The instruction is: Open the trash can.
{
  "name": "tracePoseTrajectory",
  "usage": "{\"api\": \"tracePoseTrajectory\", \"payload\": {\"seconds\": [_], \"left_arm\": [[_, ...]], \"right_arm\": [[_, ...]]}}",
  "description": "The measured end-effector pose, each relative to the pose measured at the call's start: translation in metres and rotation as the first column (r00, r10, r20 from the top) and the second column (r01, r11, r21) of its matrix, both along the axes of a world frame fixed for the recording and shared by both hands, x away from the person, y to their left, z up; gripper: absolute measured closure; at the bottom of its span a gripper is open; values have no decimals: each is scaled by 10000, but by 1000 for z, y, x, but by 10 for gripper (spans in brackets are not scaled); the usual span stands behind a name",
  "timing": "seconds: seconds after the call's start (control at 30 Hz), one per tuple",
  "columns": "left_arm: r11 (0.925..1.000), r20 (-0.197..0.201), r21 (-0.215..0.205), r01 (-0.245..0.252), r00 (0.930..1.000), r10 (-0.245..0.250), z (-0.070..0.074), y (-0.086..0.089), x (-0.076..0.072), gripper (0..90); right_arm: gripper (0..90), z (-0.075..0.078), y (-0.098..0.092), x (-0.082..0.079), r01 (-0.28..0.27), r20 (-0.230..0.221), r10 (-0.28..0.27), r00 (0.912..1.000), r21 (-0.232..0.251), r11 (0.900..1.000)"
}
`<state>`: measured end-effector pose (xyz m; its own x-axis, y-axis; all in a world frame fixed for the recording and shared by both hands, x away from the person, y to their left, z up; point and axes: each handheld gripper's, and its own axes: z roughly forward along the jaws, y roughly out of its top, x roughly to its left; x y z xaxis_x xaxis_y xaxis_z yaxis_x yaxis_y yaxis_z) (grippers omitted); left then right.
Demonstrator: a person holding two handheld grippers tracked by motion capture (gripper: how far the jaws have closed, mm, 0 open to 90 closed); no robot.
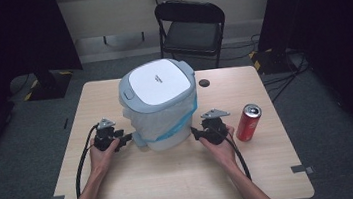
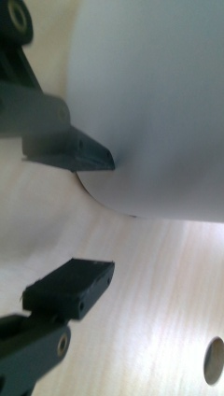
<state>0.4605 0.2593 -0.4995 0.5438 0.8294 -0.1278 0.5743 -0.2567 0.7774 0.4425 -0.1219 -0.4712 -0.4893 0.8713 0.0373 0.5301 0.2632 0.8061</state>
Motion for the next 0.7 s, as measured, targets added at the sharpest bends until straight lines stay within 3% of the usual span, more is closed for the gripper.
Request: {"api": "tracePoseTrajectory", "payload": {"seconds": [0.1, 0.17, 0.27, 0.33, 0.37, 0.4, 0.47, 0.5, 0.57, 0.63, 0.7], "left_arm": [[9999, -119, 32, 160, 9998, -160, 0, -4, -8, 523], [9997, -212, -185, 163, 9996, -167, 0, -8, -14, 494], [9978, -359, -229, 623, 9974, -631, 1, -15, -18, 482], [9926, -652, -771, 939, 9929, -990, 2, -17, -18, 416], [9899, -689, -822, 1159, 9902, -1216, 2, -18, -17, 391], [9925, -603, -446, 1135, 9914, -1161, 3, -20, -18, 368], [9934, -602, -331, 1097, 9919, -1115, 4, -16, -18, 401], [9951, -559, -214, 963, 9937, -974, 5, -11, -17, 407], [9999, -428, -101, 15, 9991, -19, 8, 5, -13, 415], [9979, -321, -20, -653, 9974, 652, 13, 18, -3, 412], [9913, -32, -162, -1308, 9914, 1307, 21, 26, 10, 398]], "right_arm": [[472, -1, -1, 19, 330, -23, -330, 9995, 226, 9992], [484, -1, 2, 33, 536, 37, -538, 9985, 301, 9981], [498, 1, 11, 51, 615, 214, -624, 9978, 432, 9972], [497, 4, 19, 61, 493, 261, -511, 9984, 650, 9967], [494, 5, 25, 65, 410, 296, -429, 9986, 613, 9973], [495, 7, 32, 69, 393, 353, -407, 9985, 399, 9984], [470, 10, 43, 73, 246, 661, -239, 9975, -85, 9997], [459, 11, 45, 74, 207, 658, -199, 9976, -117, 9997], [424, 17, 45, 80, 110, 667, -114, 9977, 60, 9999], [422, 22, 44, 86, 291, 896, -289, 9956, -8, 9996], [413, 26, 42, 97, 541, 965, -539, 9939, 12, 9985]]}}
